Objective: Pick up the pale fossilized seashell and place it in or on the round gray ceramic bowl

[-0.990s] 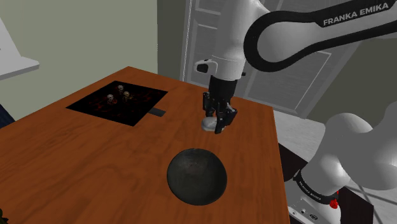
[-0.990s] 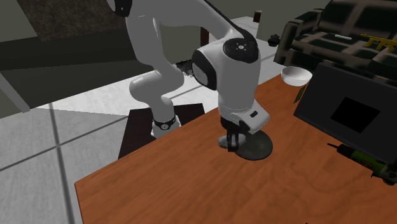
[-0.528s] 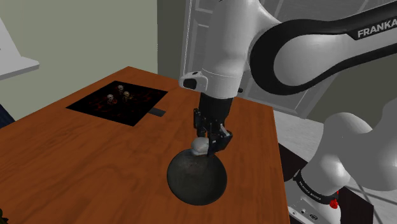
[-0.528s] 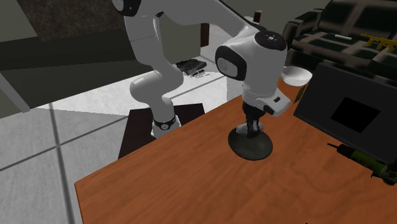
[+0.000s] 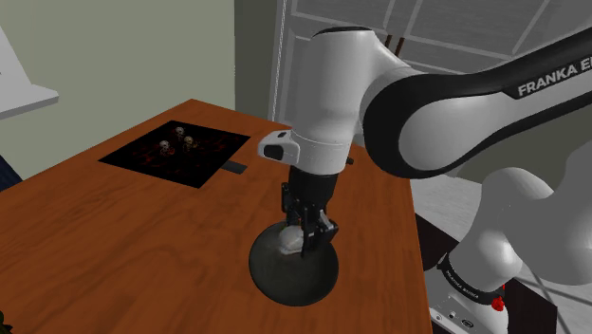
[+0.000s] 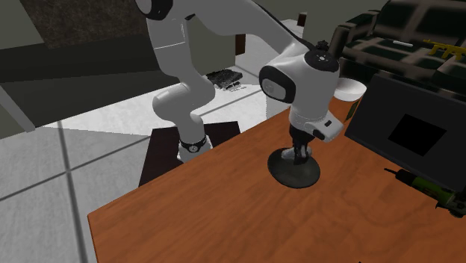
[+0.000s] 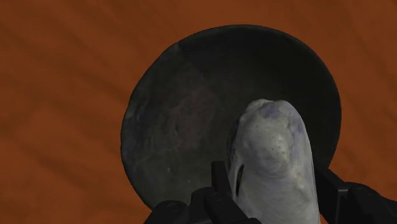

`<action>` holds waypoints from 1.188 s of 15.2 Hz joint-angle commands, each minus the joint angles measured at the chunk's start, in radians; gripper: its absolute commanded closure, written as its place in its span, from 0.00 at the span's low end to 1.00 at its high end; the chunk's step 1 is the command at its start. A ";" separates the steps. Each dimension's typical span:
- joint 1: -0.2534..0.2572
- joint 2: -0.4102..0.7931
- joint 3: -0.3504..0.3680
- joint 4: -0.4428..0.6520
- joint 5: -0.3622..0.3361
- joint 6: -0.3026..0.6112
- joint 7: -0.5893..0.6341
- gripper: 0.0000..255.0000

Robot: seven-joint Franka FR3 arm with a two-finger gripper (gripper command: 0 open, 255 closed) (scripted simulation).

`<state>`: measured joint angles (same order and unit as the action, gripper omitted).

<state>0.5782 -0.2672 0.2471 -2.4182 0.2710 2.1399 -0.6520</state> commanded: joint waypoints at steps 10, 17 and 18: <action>0.002 0.047 0.007 -0.046 0.006 0.093 -0.013 1.00; 0.002 0.047 0.007 -0.046 0.006 0.093 -0.013 0.00; 0.002 0.047 0.007 -0.046 0.006 0.093 -0.013 0.00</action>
<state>0.5801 -0.2205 0.2539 -2.4643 0.2771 2.2326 -0.6649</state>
